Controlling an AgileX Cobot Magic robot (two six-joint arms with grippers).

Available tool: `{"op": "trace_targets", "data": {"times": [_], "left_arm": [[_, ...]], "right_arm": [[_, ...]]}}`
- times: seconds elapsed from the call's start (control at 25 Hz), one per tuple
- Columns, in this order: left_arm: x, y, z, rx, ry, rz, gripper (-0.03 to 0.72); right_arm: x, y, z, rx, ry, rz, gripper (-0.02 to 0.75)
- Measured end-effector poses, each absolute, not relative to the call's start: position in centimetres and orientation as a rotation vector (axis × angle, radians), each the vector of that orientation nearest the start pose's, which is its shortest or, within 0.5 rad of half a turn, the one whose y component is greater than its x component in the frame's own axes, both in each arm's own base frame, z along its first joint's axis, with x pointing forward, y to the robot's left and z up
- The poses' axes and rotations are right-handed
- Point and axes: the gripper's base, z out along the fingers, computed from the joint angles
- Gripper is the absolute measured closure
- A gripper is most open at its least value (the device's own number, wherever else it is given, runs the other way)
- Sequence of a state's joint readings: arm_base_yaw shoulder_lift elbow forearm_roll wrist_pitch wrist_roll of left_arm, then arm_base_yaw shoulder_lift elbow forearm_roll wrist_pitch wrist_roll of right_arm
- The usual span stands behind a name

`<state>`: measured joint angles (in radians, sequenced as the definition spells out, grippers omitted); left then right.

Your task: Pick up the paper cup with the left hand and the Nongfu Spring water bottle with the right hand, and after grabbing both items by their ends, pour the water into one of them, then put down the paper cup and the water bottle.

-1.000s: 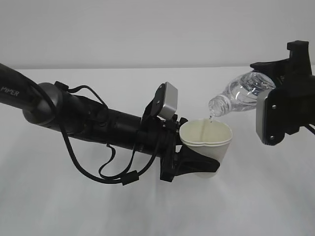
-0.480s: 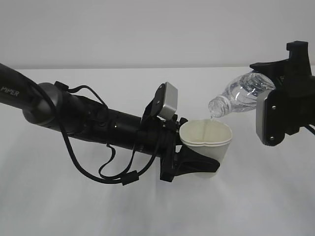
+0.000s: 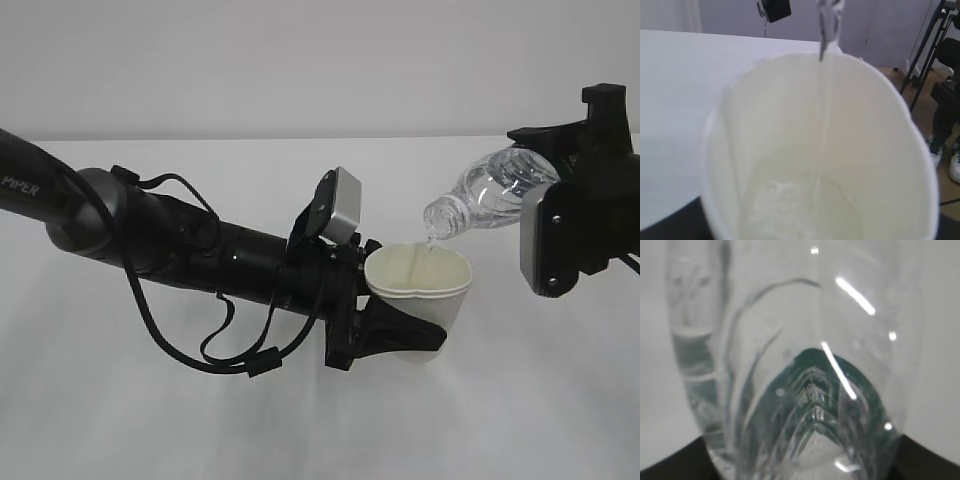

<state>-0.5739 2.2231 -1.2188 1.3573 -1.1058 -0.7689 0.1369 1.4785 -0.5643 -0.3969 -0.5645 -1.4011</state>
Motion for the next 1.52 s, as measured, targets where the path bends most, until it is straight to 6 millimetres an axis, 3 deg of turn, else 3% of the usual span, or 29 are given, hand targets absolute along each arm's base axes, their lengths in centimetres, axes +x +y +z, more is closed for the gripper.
{"op": "trace_targets", "data": {"times": [1.52], "left_arm": [[30.14,-28.96,11.61,1.435,1.41,-1.233,0.249]], "right_arm": [[27.8,5.76,21.16,-1.682,1.026,-0.901,0.329]]}}
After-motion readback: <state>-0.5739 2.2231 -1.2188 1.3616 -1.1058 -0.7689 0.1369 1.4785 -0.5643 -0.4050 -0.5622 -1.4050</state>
